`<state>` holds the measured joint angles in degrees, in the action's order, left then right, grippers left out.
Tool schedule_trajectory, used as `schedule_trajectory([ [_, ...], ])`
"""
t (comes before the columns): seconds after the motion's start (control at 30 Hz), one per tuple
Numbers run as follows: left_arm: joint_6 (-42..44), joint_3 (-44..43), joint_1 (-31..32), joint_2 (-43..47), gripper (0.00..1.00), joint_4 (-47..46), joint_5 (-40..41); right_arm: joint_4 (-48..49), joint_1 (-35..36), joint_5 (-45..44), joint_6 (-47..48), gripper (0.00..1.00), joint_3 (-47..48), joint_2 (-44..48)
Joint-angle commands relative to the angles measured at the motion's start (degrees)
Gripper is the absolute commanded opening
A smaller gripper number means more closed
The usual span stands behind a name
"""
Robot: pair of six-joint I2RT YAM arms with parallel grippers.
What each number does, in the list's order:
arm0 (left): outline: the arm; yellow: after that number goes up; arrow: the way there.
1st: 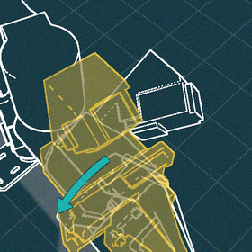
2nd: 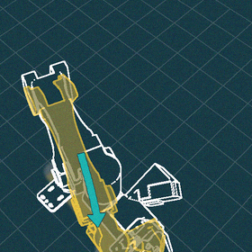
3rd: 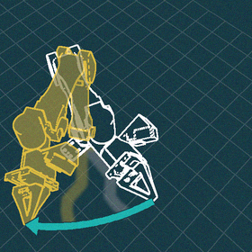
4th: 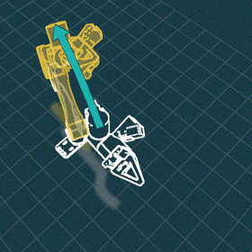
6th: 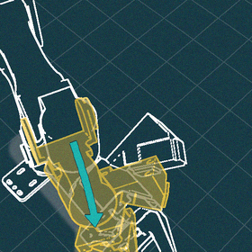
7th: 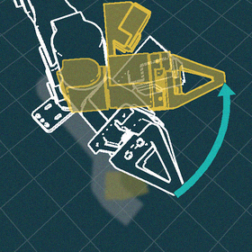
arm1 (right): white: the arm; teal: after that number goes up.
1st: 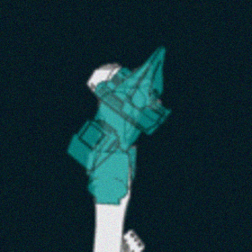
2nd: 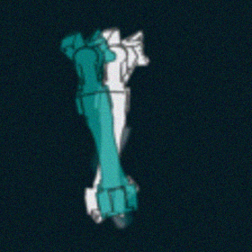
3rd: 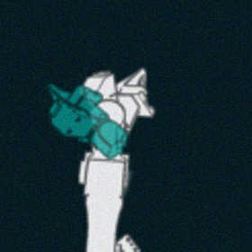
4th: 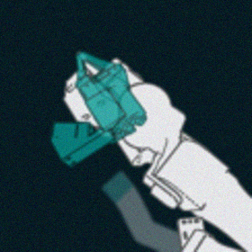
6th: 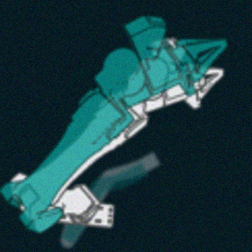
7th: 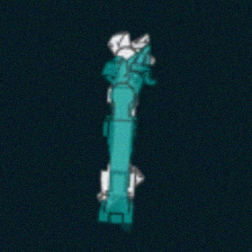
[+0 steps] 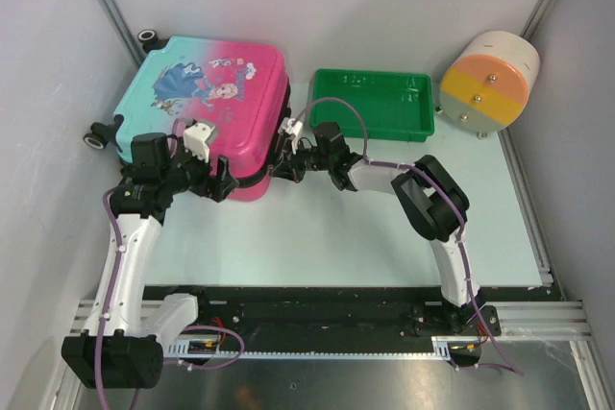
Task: Open, take out, and arrange the luggage
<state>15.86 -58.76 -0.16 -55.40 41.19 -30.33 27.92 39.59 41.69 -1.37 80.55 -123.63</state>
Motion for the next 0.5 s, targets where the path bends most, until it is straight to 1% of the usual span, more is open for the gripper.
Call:
schedule_trajectory([
  [0.0, -1.88, -2.41, -2.21, 0.46, 0.84, -0.41, 0.0, -5.15, -1.97, -10.92, 6.89, 0.0, -2.68, 6.56],
  [0.07, -1.97, -2.23, -2.56, 0.64, 0.84, -0.32, 0.27, -8.91, -2.94, -14.0, 11.88, 0.0, -3.65, 7.88],
  [0.17, -2.58, -2.23, -3.44, 0.38, 0.84, -0.41, 0.27, -12.26, -4.96, -14.97, 17.25, 0.0, -4.87, 9.11],
  [0.47, -4.34, -2.94, -6.51, -1.03, 0.84, -0.32, 1.59, -18.95, -11.29, -17.25, 25.97, 0.0, -6.29, 11.04],
])
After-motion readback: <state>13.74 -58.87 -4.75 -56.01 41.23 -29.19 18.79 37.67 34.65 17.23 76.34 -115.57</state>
